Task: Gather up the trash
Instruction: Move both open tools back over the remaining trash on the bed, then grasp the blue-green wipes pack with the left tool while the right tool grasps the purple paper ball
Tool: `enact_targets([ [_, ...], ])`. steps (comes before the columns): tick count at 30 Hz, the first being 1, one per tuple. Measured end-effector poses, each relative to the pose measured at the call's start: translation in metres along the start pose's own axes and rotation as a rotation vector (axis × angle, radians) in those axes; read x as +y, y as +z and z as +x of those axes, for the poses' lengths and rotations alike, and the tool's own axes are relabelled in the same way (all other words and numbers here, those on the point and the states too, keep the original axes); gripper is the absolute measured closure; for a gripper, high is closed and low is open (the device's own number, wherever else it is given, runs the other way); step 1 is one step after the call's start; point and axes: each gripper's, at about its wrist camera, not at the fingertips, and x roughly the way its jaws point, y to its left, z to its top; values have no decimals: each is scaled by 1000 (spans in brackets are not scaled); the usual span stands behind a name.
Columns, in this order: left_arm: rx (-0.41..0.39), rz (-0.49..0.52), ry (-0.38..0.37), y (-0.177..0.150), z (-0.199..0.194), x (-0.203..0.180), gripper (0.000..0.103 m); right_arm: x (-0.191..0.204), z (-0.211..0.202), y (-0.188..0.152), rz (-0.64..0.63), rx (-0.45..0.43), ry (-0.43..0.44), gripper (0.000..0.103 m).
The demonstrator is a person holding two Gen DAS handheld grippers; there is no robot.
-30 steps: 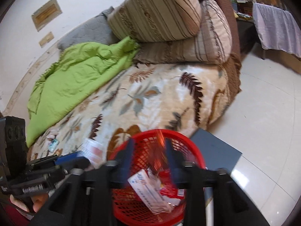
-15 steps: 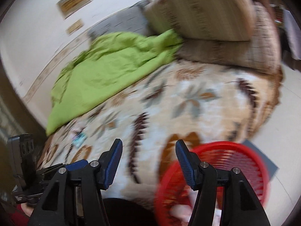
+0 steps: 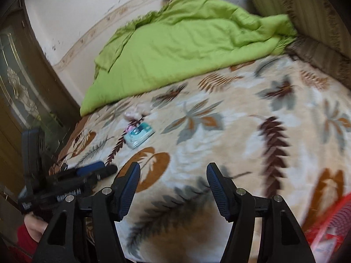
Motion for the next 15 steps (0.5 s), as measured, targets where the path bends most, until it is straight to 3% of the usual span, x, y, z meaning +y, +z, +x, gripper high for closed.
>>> enact_targets([
  [7, -6, -18, 77, 35, 41, 35, 49, 7, 59, 9, -16, 22, -43, 36],
  [15, 62, 49, 155, 60, 110, 37, 45, -15, 67, 10, 93, 58, 15, 36],
])
